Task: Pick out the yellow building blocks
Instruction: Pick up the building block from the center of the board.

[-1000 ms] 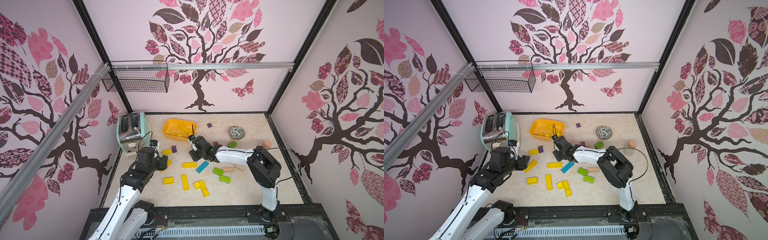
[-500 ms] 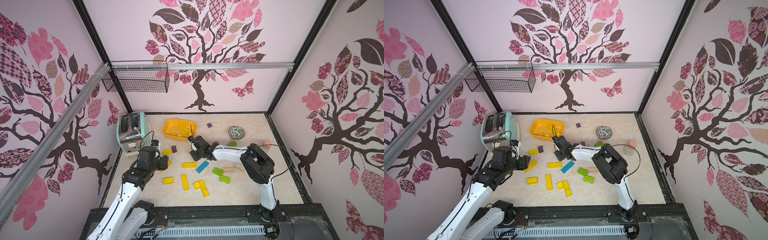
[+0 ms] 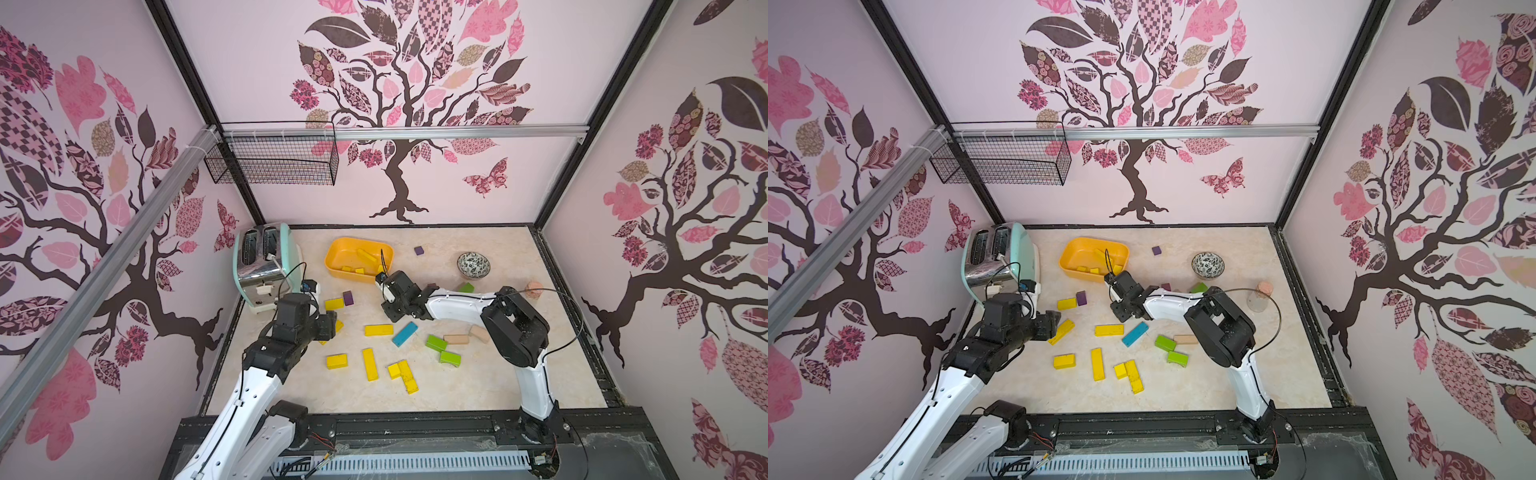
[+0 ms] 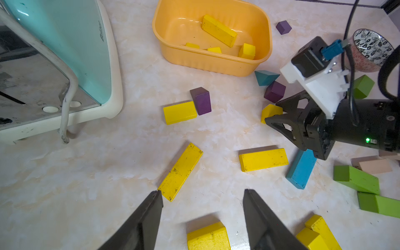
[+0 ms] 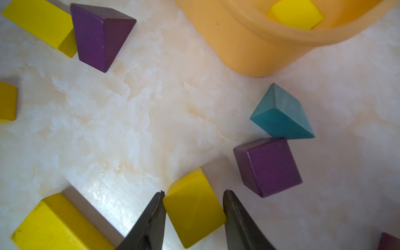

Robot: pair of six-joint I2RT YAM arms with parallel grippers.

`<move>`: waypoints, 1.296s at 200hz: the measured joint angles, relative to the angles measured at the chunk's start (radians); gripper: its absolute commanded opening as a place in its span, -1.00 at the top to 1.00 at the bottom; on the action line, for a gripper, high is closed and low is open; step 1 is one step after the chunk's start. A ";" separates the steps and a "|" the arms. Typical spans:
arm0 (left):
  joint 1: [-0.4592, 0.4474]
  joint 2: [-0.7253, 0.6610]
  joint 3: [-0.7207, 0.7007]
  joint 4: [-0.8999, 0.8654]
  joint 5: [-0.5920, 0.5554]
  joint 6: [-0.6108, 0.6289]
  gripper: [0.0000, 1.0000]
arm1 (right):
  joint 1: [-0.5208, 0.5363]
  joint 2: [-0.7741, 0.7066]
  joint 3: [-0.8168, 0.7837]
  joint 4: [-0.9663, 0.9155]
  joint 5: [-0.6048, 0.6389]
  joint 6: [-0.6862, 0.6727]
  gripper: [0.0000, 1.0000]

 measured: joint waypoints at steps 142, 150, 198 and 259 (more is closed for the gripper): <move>0.000 -0.022 0.000 0.000 0.000 0.000 -0.32 | 0.000 -0.079 -0.050 0.008 -0.075 0.004 0.27; 0.000 -0.024 0.000 0.000 0.000 0.000 -0.32 | 0.000 -0.081 -0.055 0.008 -0.075 0.004 0.27; 0.000 -0.025 0.000 0.000 0.000 0.000 -0.32 | 0.000 -0.083 -0.061 0.010 -0.076 0.004 0.04; 0.000 -0.025 0.000 0.000 0.000 0.000 -0.32 | 0.000 -0.065 -0.007 0.032 -0.075 0.008 -0.14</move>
